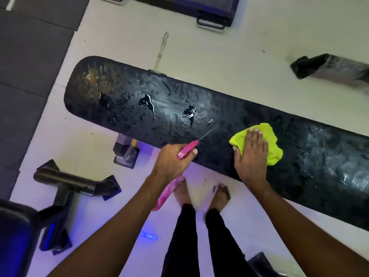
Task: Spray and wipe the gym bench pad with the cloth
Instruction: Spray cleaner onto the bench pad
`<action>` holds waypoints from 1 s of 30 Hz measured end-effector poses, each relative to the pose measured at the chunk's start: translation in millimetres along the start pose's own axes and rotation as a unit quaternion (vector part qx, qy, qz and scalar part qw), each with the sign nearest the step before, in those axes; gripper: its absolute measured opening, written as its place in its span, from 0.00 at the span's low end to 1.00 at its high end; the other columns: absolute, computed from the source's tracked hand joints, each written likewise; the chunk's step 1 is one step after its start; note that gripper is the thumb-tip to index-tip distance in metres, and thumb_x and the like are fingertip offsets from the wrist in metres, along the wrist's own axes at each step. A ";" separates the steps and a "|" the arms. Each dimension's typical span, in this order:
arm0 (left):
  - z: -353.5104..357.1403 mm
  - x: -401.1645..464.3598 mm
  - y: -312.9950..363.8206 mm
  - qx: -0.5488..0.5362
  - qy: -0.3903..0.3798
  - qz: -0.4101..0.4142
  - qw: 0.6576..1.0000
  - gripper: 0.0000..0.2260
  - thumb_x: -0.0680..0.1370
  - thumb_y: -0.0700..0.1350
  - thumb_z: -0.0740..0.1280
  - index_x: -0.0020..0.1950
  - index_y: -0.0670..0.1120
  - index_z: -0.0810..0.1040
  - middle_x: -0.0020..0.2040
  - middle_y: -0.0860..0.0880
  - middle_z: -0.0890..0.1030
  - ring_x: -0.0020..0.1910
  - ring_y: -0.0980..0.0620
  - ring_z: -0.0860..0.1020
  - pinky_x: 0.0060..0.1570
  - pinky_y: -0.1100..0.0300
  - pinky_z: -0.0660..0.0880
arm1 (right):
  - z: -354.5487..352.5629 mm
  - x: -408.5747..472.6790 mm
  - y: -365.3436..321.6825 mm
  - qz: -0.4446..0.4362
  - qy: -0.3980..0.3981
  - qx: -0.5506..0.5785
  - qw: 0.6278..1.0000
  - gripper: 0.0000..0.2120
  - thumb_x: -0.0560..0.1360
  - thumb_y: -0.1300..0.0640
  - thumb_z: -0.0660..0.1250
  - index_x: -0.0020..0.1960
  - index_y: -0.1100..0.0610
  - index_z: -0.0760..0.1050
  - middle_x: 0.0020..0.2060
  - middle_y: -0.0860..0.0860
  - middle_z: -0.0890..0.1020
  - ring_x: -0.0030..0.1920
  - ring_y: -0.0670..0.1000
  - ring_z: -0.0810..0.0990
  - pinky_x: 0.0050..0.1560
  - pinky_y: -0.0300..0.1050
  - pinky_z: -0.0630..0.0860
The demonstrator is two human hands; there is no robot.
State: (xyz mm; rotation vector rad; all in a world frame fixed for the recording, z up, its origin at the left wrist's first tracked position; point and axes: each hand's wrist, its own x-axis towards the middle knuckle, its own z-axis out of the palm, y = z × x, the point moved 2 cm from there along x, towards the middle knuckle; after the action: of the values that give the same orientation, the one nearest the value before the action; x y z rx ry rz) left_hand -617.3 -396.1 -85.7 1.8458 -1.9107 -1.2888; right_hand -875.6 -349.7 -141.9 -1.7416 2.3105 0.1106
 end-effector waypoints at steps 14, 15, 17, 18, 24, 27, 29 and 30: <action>29.9 7.4 159.5 -0.076 0.051 0.170 0.981 0.14 0.81 0.55 0.68 0.47 0.46 0.83 0.30 0.48 0.79 0.27 0.46 0.77 0.31 0.46 0.78 | -80.7 -40.0 104.3 0.162 0.026 0.206 0.965 0.23 0.81 0.64 0.63 0.75 0.57 0.75 0.61 0.61 0.85 0.57 0.67 0.83 0.55 0.57 0.78; 33.2 9.7 174.7 -0.087 0.051 0.182 0.978 0.15 0.81 0.56 0.67 0.50 0.44 0.84 0.30 0.48 0.79 0.27 0.46 0.77 0.31 0.45 0.78 | -86.6 -44.7 111.9 0.166 0.032 0.220 0.961 0.22 0.81 0.64 0.63 0.74 0.56 0.76 0.59 0.61 0.85 0.55 0.67 0.84 0.53 0.56 0.78; 40.8 14.8 203.3 -0.100 0.051 0.199 0.974 0.15 0.82 0.55 0.69 0.54 0.43 0.83 0.33 0.46 0.80 0.29 0.44 0.79 0.35 0.44 0.80 | -97.7 -53.8 123.8 0.176 0.057 0.261 0.947 0.20 0.80 0.65 0.64 0.71 0.56 0.78 0.54 0.61 0.87 0.52 0.66 0.84 0.51 0.55 0.79; 45.7 16.9 216.5 -0.102 0.056 0.206 0.972 0.14 0.82 0.54 0.70 0.55 0.43 0.83 0.34 0.45 0.81 0.31 0.43 0.80 0.37 0.43 0.81 | -102.5 -58.1 128.8 0.186 0.069 0.283 0.938 0.20 0.79 0.65 0.64 0.69 0.56 0.80 0.52 0.60 0.87 0.50 0.65 0.85 0.50 0.55 0.79; 78.8 34.7 262.6 -0.101 0.084 0.229 0.965 0.18 0.81 0.54 0.72 0.66 0.44 0.79 0.45 0.45 0.84 0.42 0.48 0.84 0.50 0.45 0.83 | -114.7 -77.7 148.6 0.234 0.095 0.378 0.891 0.18 0.79 0.64 0.66 0.67 0.55 0.81 0.46 0.60 0.87 0.46 0.63 0.85 0.51 0.54 0.82; 94.2 31.9 258.8 -0.089 0.088 0.218 0.968 0.21 0.80 0.56 0.72 0.70 0.47 0.77 0.44 0.47 0.86 0.43 0.46 0.85 0.49 0.45 0.83 | -116.4 -86.6 149.8 0.250 0.096 0.413 0.870 0.17 0.79 0.62 0.69 0.67 0.54 0.80 0.47 0.57 0.87 0.48 0.62 0.85 0.53 0.53 0.81; 100.1 25.2 254.6 -0.067 0.076 0.209 0.973 0.26 0.79 0.60 0.72 0.74 0.52 0.73 0.43 0.53 0.86 0.44 0.51 0.86 0.48 0.47 0.84 | -115.4 -90.8 148.6 0.263 0.082 0.433 0.858 0.17 0.79 0.60 0.70 0.67 0.54 0.80 0.47 0.56 0.87 0.49 0.61 0.85 0.54 0.53 0.80; 102.1 22.7 253.3 -0.056 0.061 0.211 0.974 0.28 0.79 0.61 0.72 0.76 0.54 0.71 0.42 0.54 0.85 0.43 0.53 0.86 0.48 0.48 0.84 | -114.4 -92.4 148.4 0.267 0.073 0.440 0.854 0.16 0.79 0.59 0.71 0.67 0.54 0.80 0.45 0.54 0.86 0.49 0.60 0.85 0.53 0.50 0.79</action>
State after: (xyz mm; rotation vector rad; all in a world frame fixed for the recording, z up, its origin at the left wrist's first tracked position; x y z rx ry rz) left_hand -872.0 -409.6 14.6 1.3312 -1.9760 -1.0895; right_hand -1010.6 -244.7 -21.9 -0.6558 2.2880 -0.8687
